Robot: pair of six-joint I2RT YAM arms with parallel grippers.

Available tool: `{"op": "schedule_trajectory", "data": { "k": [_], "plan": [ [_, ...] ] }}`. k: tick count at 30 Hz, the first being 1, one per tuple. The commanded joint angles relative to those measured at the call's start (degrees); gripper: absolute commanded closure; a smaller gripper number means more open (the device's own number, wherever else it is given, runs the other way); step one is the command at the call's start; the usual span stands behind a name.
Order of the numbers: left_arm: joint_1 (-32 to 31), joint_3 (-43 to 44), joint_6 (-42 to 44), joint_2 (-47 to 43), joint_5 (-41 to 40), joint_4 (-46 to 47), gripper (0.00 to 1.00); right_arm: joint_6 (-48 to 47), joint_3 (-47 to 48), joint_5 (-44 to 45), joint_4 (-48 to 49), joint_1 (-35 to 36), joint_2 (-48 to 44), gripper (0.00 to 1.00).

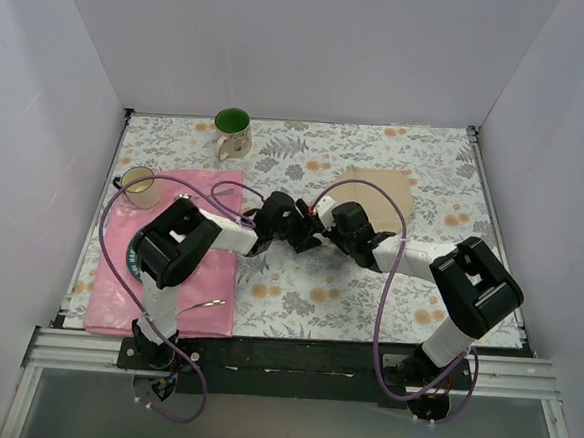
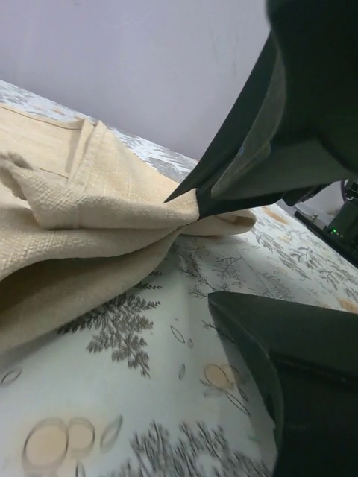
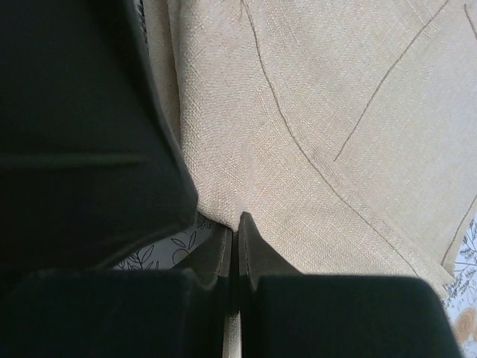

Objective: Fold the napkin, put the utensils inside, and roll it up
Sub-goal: Roll the napkin with the utensil

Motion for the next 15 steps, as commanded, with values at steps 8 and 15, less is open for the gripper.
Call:
{"op": "schedule_trajectory", "data": {
  "k": [8,15],
  "plan": [
    [5.91,-4.15,7.61,-17.98,0.14,-14.08,0.34,6.27,6.03,-15.57,-14.57,-0.81,4.09,0.99],
    [5.99,0.69,8.76,-18.50,-1.87,-28.86,0.15,11.27,6.56,-29.70,-14.84,-6.24,4.44,0.99]
  ]
}}
